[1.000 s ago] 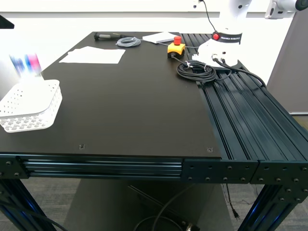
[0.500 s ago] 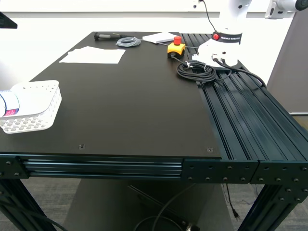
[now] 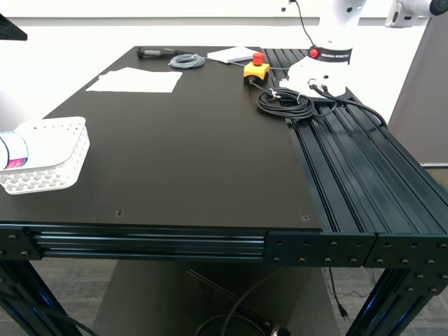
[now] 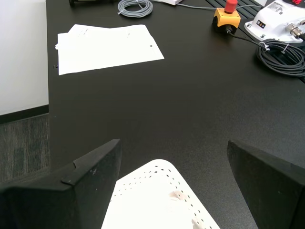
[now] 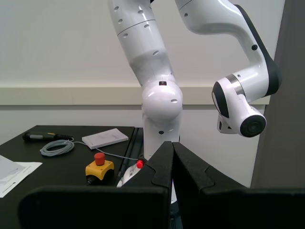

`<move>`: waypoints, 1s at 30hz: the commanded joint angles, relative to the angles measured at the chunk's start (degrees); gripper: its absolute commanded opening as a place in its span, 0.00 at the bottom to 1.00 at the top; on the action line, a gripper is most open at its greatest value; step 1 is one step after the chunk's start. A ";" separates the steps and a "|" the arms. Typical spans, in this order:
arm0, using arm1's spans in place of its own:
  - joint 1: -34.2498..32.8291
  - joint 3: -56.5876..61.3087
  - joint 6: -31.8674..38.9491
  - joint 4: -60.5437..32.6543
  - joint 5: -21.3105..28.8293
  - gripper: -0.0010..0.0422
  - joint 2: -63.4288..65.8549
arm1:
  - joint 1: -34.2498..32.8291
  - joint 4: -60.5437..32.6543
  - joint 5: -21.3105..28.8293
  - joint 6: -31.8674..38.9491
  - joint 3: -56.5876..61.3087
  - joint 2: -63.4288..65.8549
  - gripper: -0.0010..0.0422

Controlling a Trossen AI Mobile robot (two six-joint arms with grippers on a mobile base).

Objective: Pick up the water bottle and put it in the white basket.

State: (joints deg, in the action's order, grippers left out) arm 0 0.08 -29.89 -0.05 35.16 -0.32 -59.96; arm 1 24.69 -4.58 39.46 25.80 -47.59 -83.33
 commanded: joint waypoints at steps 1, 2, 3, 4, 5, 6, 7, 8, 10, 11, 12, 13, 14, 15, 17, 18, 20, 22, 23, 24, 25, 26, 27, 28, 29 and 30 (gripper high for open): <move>-0.02 -0.09 0.00 0.24 0.02 0.02 0.02 | 0.02 0.15 0.00 0.09 -0.04 0.00 0.75; -0.02 -0.09 0.02 0.24 0.02 0.02 0.02 | 0.02 0.15 0.00 0.09 -0.04 0.00 0.76; -0.02 -0.11 0.00 0.24 0.02 0.02 0.02 | 0.04 0.15 0.00 0.07 -0.04 0.00 0.77; -0.02 -0.11 0.02 0.24 0.02 0.02 0.02 | 0.02 0.15 -0.02 0.09 -0.04 0.00 0.77; -0.02 -0.09 0.02 0.24 0.00 0.02 0.02 | 0.02 0.15 0.00 0.07 -0.04 0.00 0.78; -0.02 -0.09 0.02 0.24 0.02 0.02 0.02 | 0.02 0.15 0.00 0.07 -0.04 0.00 0.78; -0.02 -0.11 0.02 0.24 0.02 0.02 0.02 | 0.02 0.15 0.00 0.07 -0.04 0.00 0.78; -0.02 -0.11 0.02 0.24 0.00 0.02 0.02 | 0.02 0.15 0.00 0.09 -0.04 0.00 0.79; -0.02 -0.09 0.02 0.24 0.02 0.02 0.02 | 0.02 0.15 0.00 0.07 -0.04 0.00 0.78; -0.02 -0.11 0.00 0.24 0.02 0.02 0.02 | 0.02 0.15 0.00 0.09 -0.04 0.00 0.79; -0.02 -0.09 0.02 0.24 0.02 0.02 0.02 | 0.02 0.15 0.00 0.09 -0.04 0.00 0.79; -0.02 -0.09 0.00 0.24 0.00 0.02 0.02 | 0.02 0.15 0.00 0.09 -0.04 0.00 0.79; -0.02 -0.11 0.00 0.24 0.02 0.02 0.02 | 0.02 0.15 -0.02 0.09 -0.04 0.00 0.79; -0.02 -0.09 0.02 0.24 0.02 0.02 0.02 | 0.02 0.15 0.00 0.09 -0.04 0.00 0.79; -0.02 -0.09 0.02 0.24 0.02 0.02 0.02 | 0.02 0.15 0.00 0.09 -0.04 0.00 0.79; -0.02 -0.11 0.02 0.24 0.02 0.02 0.02 | 0.02 0.15 0.00 0.09 -0.04 0.00 0.79; -0.02 -0.09 0.02 0.24 0.02 0.02 0.02 | 0.02 0.15 0.00 0.09 -0.04 0.00 0.79; -0.02 -0.09 0.02 0.24 0.02 0.02 0.02 | 0.02 0.15 0.00 0.07 -0.04 0.00 0.79; -0.02 -0.11 0.02 0.24 0.02 0.02 0.02 | 0.04 0.15 0.00 0.09 -0.04 0.00 0.79; -0.02 -0.09 0.02 0.24 0.02 0.02 0.02 | 0.02 0.15 0.00 0.09 -0.04 0.00 0.79; -0.02 -0.11 0.00 0.24 0.02 0.02 0.02 | 0.02 0.15 0.00 0.09 -0.04 0.00 0.79; -0.02 -0.11 0.00 0.24 0.02 0.02 0.02 | 0.04 0.15 0.00 0.09 -0.04 0.00 0.79; -0.02 -0.11 0.02 0.24 0.02 0.02 0.02 | 0.02 0.15 0.00 0.09 -0.04 0.00 0.79; -0.02 -0.11 0.02 0.24 0.02 0.02 0.02 | 0.04 0.15 0.00 0.09 -0.04 0.00 0.79; -0.02 -0.11 0.02 0.24 0.02 0.02 0.02 | 0.02 0.15 -0.02 0.07 -0.04 0.00 0.79; -0.02 -0.11 0.00 0.24 0.02 0.02 0.02 | 0.02 0.15 0.00 0.09 -0.04 0.00 0.79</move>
State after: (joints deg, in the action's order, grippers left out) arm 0 0.08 -29.89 -0.05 35.16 -0.32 -59.96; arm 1 24.69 -4.58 39.46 25.80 -47.59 -83.33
